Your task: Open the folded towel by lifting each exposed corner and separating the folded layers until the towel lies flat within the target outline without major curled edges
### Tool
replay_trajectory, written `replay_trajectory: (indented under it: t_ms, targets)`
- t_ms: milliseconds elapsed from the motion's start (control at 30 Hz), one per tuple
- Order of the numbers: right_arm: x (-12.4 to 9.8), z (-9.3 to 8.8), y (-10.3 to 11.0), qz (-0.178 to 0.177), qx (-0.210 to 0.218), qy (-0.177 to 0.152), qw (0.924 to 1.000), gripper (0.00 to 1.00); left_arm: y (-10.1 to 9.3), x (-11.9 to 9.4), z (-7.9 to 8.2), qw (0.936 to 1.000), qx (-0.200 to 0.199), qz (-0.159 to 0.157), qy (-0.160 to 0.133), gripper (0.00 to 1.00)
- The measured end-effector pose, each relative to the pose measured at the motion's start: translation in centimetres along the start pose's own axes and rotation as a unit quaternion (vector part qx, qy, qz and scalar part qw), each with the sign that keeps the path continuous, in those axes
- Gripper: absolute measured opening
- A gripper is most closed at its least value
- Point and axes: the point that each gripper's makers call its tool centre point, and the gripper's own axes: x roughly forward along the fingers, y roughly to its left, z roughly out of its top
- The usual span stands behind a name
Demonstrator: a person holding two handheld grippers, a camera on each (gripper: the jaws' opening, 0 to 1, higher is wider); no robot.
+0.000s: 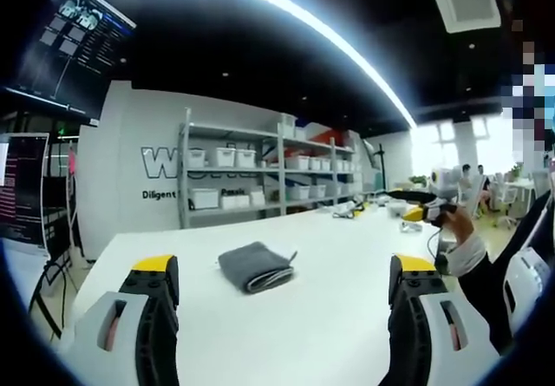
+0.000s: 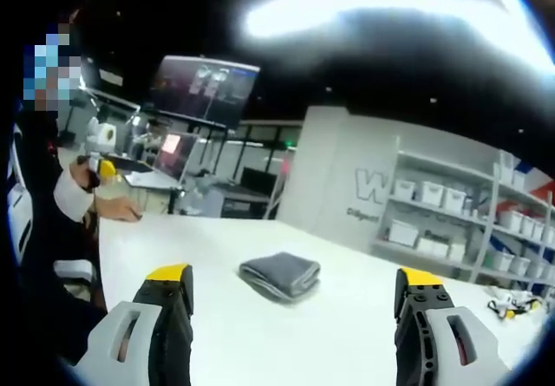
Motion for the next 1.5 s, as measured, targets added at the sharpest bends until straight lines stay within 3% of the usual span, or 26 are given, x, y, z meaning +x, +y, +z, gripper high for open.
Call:
replay_trajectory:
  t_ms: [267, 633, 1500]
  targets:
    - [1.3, -0.5, 0.9, 0.014, -0.003, 0.007, 0.9999, 0.98, 0.7, -0.9, 0.8, 0.9998, 0.004, 0.013, -0.014, 1.00]
    - [2.2, -0.8, 1.7, 0.025, -0.006, 0.012, 0.9996, 0.98, 1.0, 0.0, -0.5, 0.9999, 0.002, 0.014, 0.006, 1.00]
    - [2.9, -1.1, 1.5, 0.026, -0.003, 0.013, 0.9996, 0.98, 0.5, 0.3, -0.7, 0.9998, 0.012, 0.011, 0.012, 1.00]
